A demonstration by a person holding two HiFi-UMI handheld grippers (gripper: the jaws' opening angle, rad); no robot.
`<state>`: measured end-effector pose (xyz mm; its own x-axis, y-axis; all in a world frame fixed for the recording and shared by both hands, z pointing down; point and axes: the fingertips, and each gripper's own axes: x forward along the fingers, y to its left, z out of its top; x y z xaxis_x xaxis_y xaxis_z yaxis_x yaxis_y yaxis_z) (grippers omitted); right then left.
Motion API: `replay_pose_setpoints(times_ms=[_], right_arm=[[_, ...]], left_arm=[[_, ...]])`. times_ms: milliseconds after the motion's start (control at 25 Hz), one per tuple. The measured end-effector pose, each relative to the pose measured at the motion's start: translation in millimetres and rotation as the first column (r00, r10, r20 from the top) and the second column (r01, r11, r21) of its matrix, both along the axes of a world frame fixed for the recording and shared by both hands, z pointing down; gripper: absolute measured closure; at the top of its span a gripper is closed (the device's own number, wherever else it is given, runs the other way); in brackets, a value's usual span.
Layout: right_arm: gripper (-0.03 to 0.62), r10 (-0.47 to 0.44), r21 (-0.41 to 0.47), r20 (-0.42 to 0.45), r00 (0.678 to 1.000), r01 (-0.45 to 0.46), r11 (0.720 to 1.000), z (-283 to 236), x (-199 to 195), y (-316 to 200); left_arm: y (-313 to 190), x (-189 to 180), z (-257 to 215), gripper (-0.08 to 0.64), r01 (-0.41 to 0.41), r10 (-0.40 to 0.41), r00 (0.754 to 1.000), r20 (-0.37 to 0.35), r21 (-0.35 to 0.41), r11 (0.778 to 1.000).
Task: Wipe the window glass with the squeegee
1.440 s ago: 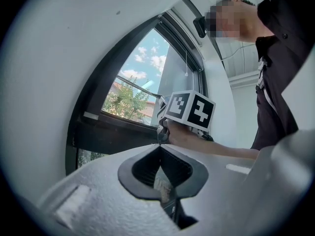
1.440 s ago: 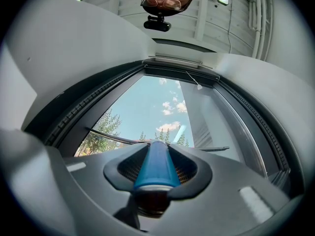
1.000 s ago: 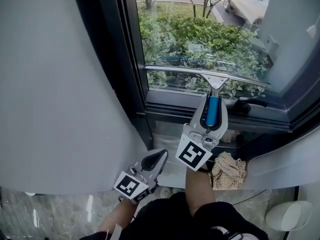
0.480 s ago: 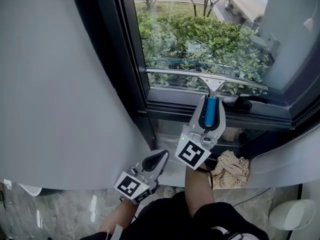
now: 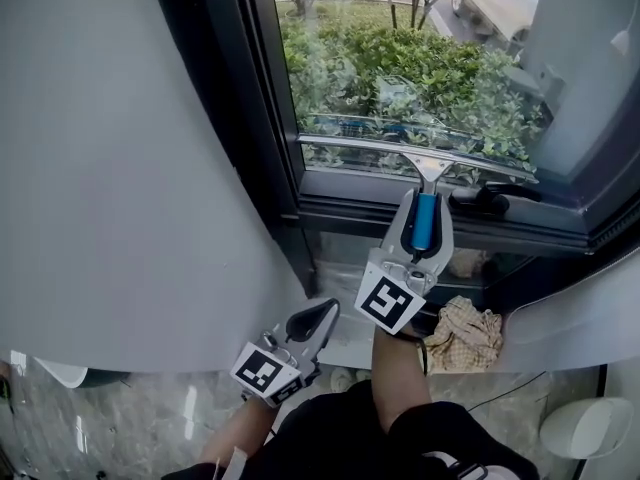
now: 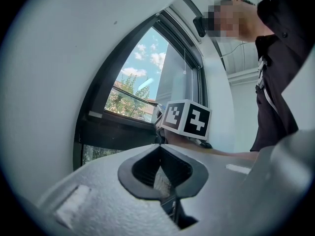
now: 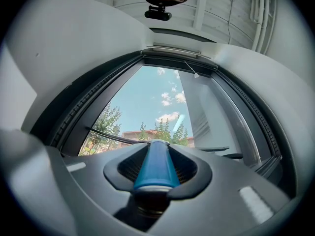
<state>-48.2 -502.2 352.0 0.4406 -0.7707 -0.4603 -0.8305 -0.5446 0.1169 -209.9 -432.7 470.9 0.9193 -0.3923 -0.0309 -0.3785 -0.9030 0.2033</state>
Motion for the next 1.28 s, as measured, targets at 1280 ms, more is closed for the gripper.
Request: replay_pose_setpoints(times_ms=[1280], right_arm=[[0.459,-0.387,0.034,0.044,0.921,0.385,0.922,-47.7,117.1,248.3]], left_arm=[[103.2,47.2,-36.8,0.560,0.160,-0.158,0.987,-0.024,0.105,0.982]])
